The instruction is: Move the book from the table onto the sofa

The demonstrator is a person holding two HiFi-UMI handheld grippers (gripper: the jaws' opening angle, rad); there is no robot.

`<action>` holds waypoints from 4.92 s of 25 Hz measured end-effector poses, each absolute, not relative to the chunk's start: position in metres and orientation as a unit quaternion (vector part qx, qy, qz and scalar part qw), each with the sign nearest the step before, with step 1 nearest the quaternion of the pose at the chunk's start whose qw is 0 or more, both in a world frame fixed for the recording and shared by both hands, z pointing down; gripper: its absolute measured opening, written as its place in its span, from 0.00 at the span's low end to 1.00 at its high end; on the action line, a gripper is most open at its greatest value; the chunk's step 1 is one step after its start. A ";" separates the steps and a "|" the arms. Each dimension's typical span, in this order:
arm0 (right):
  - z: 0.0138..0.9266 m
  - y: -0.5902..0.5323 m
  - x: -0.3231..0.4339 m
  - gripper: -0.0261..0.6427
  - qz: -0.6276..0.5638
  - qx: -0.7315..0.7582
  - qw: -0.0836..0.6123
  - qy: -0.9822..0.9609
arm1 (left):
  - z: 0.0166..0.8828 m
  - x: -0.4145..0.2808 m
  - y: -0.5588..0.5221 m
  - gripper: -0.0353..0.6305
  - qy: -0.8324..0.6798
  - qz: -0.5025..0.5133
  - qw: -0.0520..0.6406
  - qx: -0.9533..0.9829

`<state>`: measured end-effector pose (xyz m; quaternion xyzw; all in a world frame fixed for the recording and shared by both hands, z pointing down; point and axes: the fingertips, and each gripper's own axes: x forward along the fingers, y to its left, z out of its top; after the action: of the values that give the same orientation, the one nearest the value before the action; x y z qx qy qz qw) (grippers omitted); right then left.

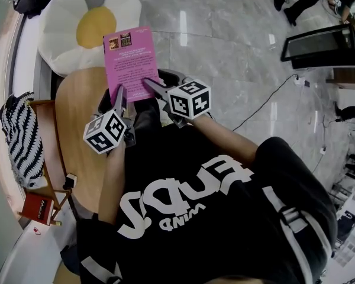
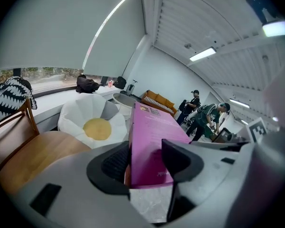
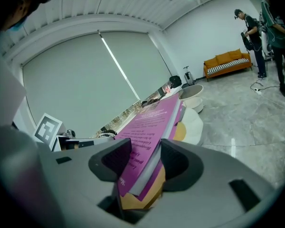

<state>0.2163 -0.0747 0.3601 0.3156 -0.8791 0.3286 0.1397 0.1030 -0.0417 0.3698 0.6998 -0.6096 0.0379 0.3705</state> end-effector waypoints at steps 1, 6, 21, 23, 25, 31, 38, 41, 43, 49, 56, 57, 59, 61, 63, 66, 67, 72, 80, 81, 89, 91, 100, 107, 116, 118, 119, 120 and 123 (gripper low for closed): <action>0.363 -0.082 0.214 0.32 0.330 0.315 0.142 -0.878 | 0.373 0.100 -0.049 0.39 -0.610 0.038 0.373 0.698; 0.371 -0.125 0.199 0.32 0.336 0.313 0.149 -0.876 | 0.382 0.087 -0.090 0.39 -0.610 0.034 0.385 0.692; 0.360 -0.249 0.142 0.32 0.334 0.299 0.151 -0.881 | 0.372 0.031 -0.208 0.39 -0.619 0.031 0.392 0.680; 0.360 -0.262 0.132 0.32 0.330 0.297 0.152 -0.883 | 0.373 0.022 -0.220 0.39 -0.621 0.028 0.393 0.678; 0.359 -0.275 0.124 0.32 0.328 0.296 0.152 -0.884 | 0.373 0.014 -0.231 0.39 -0.621 0.026 0.395 0.676; 0.359 -0.300 0.110 0.32 0.334 0.299 0.151 -0.881 | 0.370 0.000 -0.257 0.39 -0.618 0.032 0.395 0.678; 0.355 -0.326 0.099 0.32 0.329 0.293 0.158 -0.884 | 0.368 -0.009 -0.281 0.39 -0.622 0.022 0.398 0.674; 0.357 -0.341 0.093 0.32 0.328 0.289 0.161 -0.885 | 0.370 -0.015 -0.294 0.39 -0.625 0.019 0.400 0.670; 0.360 -0.352 0.090 0.32 0.327 0.284 0.163 -0.886 | 0.373 -0.018 -0.305 0.39 -0.628 0.015 0.400 0.667; 0.366 -0.394 0.072 0.32 0.326 0.261 0.167 -0.893 | 0.379 -0.034 -0.341 0.39 -0.645 0.007 0.396 0.654; 0.370 -0.451 0.038 0.32 0.323 0.224 0.185 -0.901 | 0.382 -0.062 -0.388 0.39 -0.670 -0.001 0.406 0.622; 0.369 -0.460 0.034 0.32 0.323 0.219 0.188 -0.902 | 0.382 -0.065 -0.396 0.39 -0.672 -0.002 0.408 0.618; 0.369 -0.479 0.025 0.32 0.318 0.209 0.192 -0.905 | 0.383 -0.072 -0.412 0.39 -0.676 -0.003 0.412 0.611; 0.370 -0.497 0.017 0.32 0.317 0.199 0.195 -0.907 | 0.383 -0.078 -0.429 0.39 -0.682 -0.003 0.413 0.604; 0.373 -0.513 0.012 0.32 0.322 0.189 0.199 -0.906 | 0.384 -0.082 -0.443 0.39 -0.689 -0.003 0.414 0.595; 0.376 -0.540 0.004 0.32 0.326 0.171 0.208 -0.906 | 0.385 -0.088 -0.468 0.39 -0.698 -0.004 0.418 0.582; 0.376 -0.550 0.001 0.32 0.325 0.165 0.211 -0.907 | 0.385 -0.090 -0.477 0.39 -0.700 -0.006 0.419 0.577; 0.381 -0.590 -0.012 0.32 0.322 0.127 0.226 -0.911 | 0.390 -0.098 -0.510 0.39 -0.721 -0.016 0.424 0.547; 0.391 -0.610 -0.020 0.32 0.320 0.093 0.235 -0.913 | 0.397 -0.100 -0.525 0.39 -0.746 -0.029 0.420 0.516; 0.392 -0.612 -0.024 0.32 0.321 0.091 0.236 -0.913 | 0.398 -0.103 -0.526 0.39 -0.749 -0.030 0.419 0.513; 0.409 -0.612 -0.075 0.32 0.322 0.085 0.242 -0.911 | 0.415 -0.150 -0.522 0.39 -0.753 -0.039 0.425 0.500; 0.417 -0.612 -0.083 0.32 0.324 0.089 0.243 -0.910 | 0.423 -0.159 -0.523 0.39 -0.751 -0.037 0.427 0.502; 0.466 -0.627 -0.112 0.32 0.333 0.106 0.251 -0.903 | 0.473 -0.191 -0.540 0.38 -0.738 -0.028 0.445 0.507; 0.516 -0.643 -0.129 0.32 0.342 0.114 0.257 -0.897 | 0.522 -0.208 -0.557 0.38 -0.734 -0.023 0.454 0.504; 0.586 -0.662 -0.133 0.32 0.350 0.126 0.270 -0.888 | 0.591 -0.214 -0.577 0.39 -0.725 -0.016 0.468 0.506; 0.603 -0.665 -0.133 0.32 0.353 0.129 0.276 -0.885 | 0.608 -0.214 -0.580 0.38 -0.722 -0.013 0.470 0.507; 0.612 -0.665 -0.134 0.32 0.354 0.130 0.279 -0.883 | 0.617 -0.215 -0.581 0.39 -0.721 -0.012 0.472 0.507; 0.620 -0.665 -0.135 0.32 0.355 0.130 0.282 -0.882 | 0.626 -0.216 -0.581 0.38 -0.720 -0.011 0.474 0.506; 0.643 -0.665 -0.137 0.32 0.354 0.128 0.292 -0.879 | 0.650 -0.216 -0.580 0.38 -0.717 -0.013 0.481 0.504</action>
<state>-0.1365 -0.6650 0.6432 0.1282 -0.8793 0.3539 0.2920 -0.2163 -0.5800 0.6498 0.5040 -0.7171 -0.0126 0.4812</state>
